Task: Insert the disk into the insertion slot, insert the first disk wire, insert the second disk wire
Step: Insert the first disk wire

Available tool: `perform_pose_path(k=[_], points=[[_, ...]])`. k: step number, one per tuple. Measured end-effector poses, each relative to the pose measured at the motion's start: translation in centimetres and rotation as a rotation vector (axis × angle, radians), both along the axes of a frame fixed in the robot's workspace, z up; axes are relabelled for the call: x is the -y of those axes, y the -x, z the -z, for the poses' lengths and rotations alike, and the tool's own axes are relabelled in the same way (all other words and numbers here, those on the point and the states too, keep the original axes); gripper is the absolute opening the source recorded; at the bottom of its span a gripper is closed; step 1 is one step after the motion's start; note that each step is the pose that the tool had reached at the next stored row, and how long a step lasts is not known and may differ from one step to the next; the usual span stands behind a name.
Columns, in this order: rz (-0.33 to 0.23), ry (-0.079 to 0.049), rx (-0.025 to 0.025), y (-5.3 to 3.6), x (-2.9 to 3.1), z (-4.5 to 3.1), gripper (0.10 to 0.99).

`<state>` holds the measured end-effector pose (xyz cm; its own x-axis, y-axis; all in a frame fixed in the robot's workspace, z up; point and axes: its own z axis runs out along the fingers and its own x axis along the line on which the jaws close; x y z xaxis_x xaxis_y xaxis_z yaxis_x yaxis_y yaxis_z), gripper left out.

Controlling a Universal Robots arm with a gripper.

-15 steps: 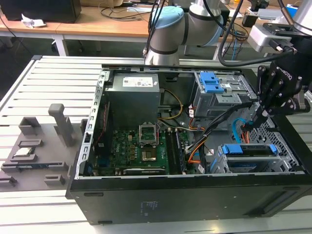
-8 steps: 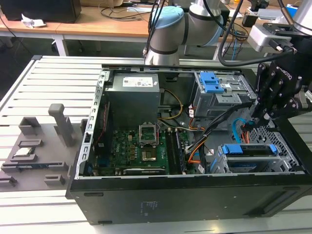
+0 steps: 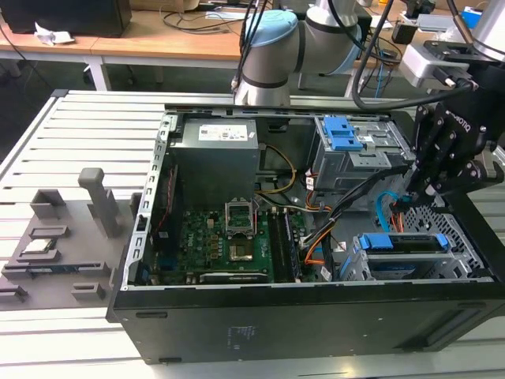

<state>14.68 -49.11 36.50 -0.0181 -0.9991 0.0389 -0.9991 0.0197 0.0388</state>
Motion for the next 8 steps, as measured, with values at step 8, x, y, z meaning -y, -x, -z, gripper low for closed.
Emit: perform_pose_path(k=[8], points=[[0.000,0.002,0.0000,0.00,-0.02,0.67,0.302]])
